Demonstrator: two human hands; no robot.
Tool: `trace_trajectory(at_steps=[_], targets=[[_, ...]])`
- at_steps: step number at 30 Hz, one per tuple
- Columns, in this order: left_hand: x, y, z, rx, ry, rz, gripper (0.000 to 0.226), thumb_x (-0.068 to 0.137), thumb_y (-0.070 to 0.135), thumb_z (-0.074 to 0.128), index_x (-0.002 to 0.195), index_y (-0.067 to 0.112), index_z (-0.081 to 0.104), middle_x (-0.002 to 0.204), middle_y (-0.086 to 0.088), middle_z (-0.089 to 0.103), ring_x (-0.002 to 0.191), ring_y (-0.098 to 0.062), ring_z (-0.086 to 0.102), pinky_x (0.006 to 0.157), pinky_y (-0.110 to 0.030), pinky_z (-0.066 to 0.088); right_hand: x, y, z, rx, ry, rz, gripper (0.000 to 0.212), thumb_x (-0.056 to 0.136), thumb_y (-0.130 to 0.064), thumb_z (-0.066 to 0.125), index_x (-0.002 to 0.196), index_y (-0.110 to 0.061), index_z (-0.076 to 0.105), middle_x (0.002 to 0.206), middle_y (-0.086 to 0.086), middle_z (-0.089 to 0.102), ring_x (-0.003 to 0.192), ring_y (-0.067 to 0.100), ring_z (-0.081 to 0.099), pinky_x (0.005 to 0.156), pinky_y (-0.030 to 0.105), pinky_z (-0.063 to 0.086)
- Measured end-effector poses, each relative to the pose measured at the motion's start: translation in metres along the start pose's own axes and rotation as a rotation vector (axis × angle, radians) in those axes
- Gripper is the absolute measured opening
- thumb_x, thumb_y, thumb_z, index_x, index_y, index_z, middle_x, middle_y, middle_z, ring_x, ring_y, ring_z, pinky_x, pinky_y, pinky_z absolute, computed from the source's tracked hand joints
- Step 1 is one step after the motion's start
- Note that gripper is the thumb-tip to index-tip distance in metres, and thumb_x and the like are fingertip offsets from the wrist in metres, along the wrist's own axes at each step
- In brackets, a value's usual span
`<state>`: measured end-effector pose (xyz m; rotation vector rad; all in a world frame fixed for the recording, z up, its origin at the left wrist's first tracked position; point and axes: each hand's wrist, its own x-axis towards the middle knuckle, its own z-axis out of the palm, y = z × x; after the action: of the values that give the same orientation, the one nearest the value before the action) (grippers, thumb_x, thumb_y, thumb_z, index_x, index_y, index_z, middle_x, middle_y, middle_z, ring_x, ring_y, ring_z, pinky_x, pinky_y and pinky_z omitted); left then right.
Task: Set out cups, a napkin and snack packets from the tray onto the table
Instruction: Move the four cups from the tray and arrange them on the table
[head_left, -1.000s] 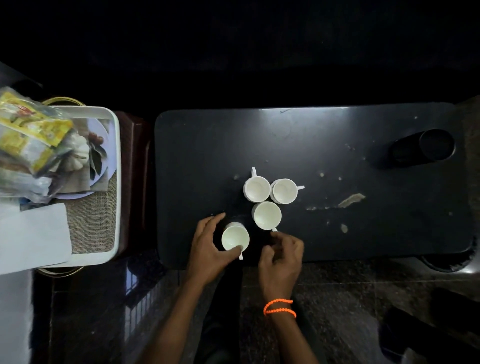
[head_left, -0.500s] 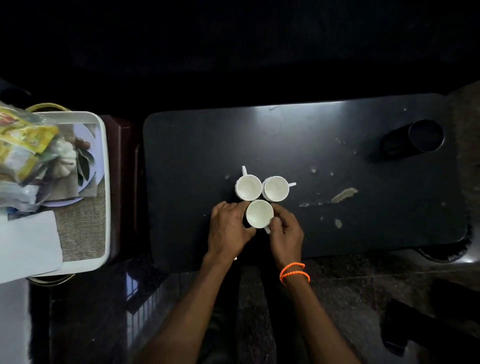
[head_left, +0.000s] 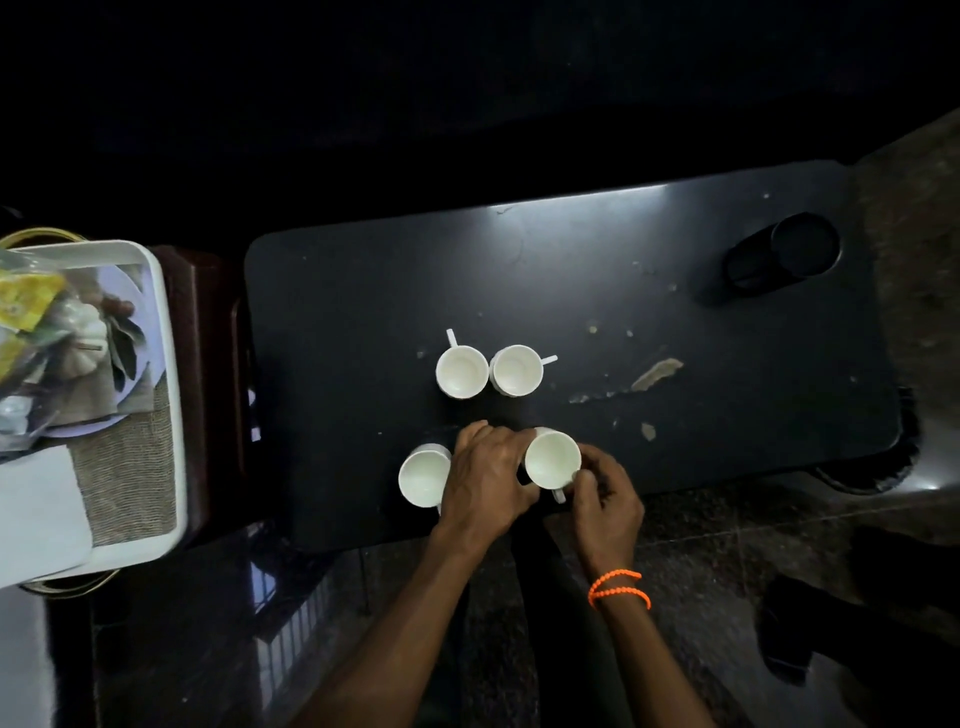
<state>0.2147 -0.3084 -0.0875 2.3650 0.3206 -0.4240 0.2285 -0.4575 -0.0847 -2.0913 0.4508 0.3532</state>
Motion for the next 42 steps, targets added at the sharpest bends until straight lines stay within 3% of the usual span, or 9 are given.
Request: trace_trajectory(at_steps=[11,16,20,26,28,30,35,39,42], targets=[[0.010,0.012,0.019,0.000,0.001,-0.003,0.062,0.064,0.031,0.078,0.125,0.034,0.069,0.094,0.006,0.074,0.095,-0.018,0.067,0.110,-0.029,0.036,0.013,0.008,-0.016,-0.001,0.004,0.026,0.033,0.080,-0.014,0.053,0.104,-0.014,0.076,0.105,0.003,0.074,0.100,0.017,0.068,0.088,0.038,0.057],[0.009,0.013,0.015,-0.007,0.001,0.003,0.060,0.064,0.030,0.079,0.124,0.033,0.069,0.100,0.008,0.074,0.097,-0.018,0.065,0.100,-0.029,0.038,0.016,0.002,-0.013,-0.007,-0.001,0.032,0.026,0.080,-0.014,0.054,0.098,-0.014,0.073,0.100,0.004,0.071,0.094,0.020,0.066,0.085,0.037,0.055],[0.008,0.013,0.005,0.043,-0.039,-0.017,0.062,0.068,0.026,0.076,0.128,0.031,0.064,0.113,0.007,0.066,0.107,-0.022,0.057,0.094,-0.036,0.041,0.022,-0.017,-0.011,-0.117,0.079,-0.081,0.040,0.082,-0.022,0.052,0.111,-0.005,0.073,0.109,0.010,0.069,0.104,0.027,0.064,0.097,0.045,0.050],[0.038,0.006,-0.035,0.176,0.276,-0.008,0.079,0.059,0.003,0.075,0.134,0.022,0.059,0.126,0.001,0.059,0.119,-0.025,0.047,0.098,-0.038,0.033,0.051,-0.058,0.019,-0.383,-0.075,-0.191,0.031,0.090,-0.027,0.045,0.091,-0.014,0.074,0.098,0.007,0.076,0.102,0.031,0.065,0.098,0.041,0.039],[0.060,0.002,-0.052,0.259,0.174,-0.012,0.090,0.061,0.006,0.079,0.145,0.023,0.050,0.140,0.001,0.055,0.135,-0.025,0.043,0.109,-0.042,0.029,0.065,-0.064,0.030,-0.422,-0.146,-0.165,0.029,0.097,-0.021,0.044,0.079,-0.015,0.066,0.089,0.012,0.075,0.097,0.034,0.066,0.093,0.041,0.038],[0.081,-0.003,-0.063,0.316,0.054,0.010,0.089,0.065,0.010,0.081,0.148,0.022,0.049,0.144,0.000,0.057,0.145,-0.025,0.039,0.114,-0.044,0.022,0.076,-0.071,0.037,-0.441,-0.207,-0.107,0.032,0.101,-0.022,0.039,0.084,-0.018,0.066,0.095,0.015,0.075,0.100,0.036,0.064,0.093,0.040,0.035],[0.110,-0.004,-0.069,0.386,-0.012,0.083,0.040,0.077,0.034,0.077,0.114,0.025,0.068,0.116,0.004,0.071,0.134,-0.019,0.050,0.117,-0.042,0.006,0.094,-0.083,0.047,-0.169,-0.230,0.037,0.039,0.091,-0.037,0.032,0.075,-0.016,0.061,0.088,0.003,0.070,0.087,0.024,0.055,0.082,0.037,0.039],[0.111,0.006,-0.059,0.334,0.083,0.041,0.040,0.080,0.057,0.069,0.095,0.019,0.069,0.094,0.003,0.072,0.109,-0.022,0.060,0.118,-0.042,0.014,0.108,-0.090,0.044,-0.007,-0.256,0.122,0.043,0.096,-0.032,0.043,0.072,-0.048,0.074,0.081,-0.024,0.070,0.080,-0.009,0.063,0.075,0.017,0.046],[0.105,0.017,-0.047,0.264,0.207,0.014,0.041,0.079,0.056,0.072,0.086,0.015,0.069,0.084,-0.001,0.073,0.101,-0.028,0.064,0.116,-0.048,0.023,0.117,-0.092,0.040,0.038,-0.271,0.211,0.032,0.095,-0.036,0.049,0.081,-0.041,0.078,0.104,-0.006,0.076,0.097,0.014,0.066,0.090,0.040,0.053]])
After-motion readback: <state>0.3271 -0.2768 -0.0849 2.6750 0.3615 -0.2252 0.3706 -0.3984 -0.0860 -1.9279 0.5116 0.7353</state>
